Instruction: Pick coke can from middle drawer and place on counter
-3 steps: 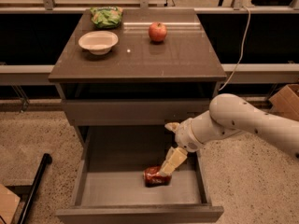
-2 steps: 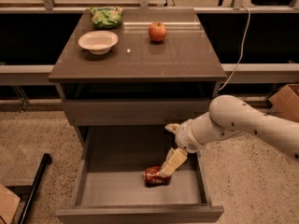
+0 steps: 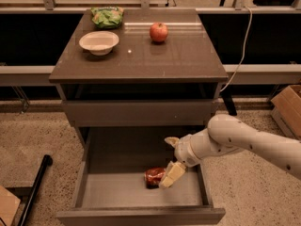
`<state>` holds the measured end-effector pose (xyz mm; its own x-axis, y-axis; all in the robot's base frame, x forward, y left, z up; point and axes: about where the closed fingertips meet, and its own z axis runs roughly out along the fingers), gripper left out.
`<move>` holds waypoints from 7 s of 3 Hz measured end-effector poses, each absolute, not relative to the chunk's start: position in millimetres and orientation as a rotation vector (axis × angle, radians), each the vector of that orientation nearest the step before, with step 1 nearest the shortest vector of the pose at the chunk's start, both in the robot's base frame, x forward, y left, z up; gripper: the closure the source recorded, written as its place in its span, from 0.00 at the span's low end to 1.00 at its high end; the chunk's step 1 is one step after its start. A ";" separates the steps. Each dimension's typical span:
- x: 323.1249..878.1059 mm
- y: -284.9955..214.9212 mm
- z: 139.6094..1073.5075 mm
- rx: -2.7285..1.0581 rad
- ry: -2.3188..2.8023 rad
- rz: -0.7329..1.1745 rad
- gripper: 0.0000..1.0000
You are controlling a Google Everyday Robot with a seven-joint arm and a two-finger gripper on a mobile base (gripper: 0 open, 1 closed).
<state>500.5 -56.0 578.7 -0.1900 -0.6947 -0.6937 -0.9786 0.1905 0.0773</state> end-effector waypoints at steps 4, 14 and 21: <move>537.5 -63.7 404.0 -1.263 2.024 0.842 0.00; 604.3 -180.9 845.2 -1.510 2.005 0.452 1.00; 778.4 -145.4 907.0 -0.987 1.764 0.275 0.05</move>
Offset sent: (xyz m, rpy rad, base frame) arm 0.0304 -0.0218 -0.1518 0.0763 0.0254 -0.1692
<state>778.4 -145.4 907.0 -0.1125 -0.4874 -0.8659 -0.7279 0.6336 -0.2621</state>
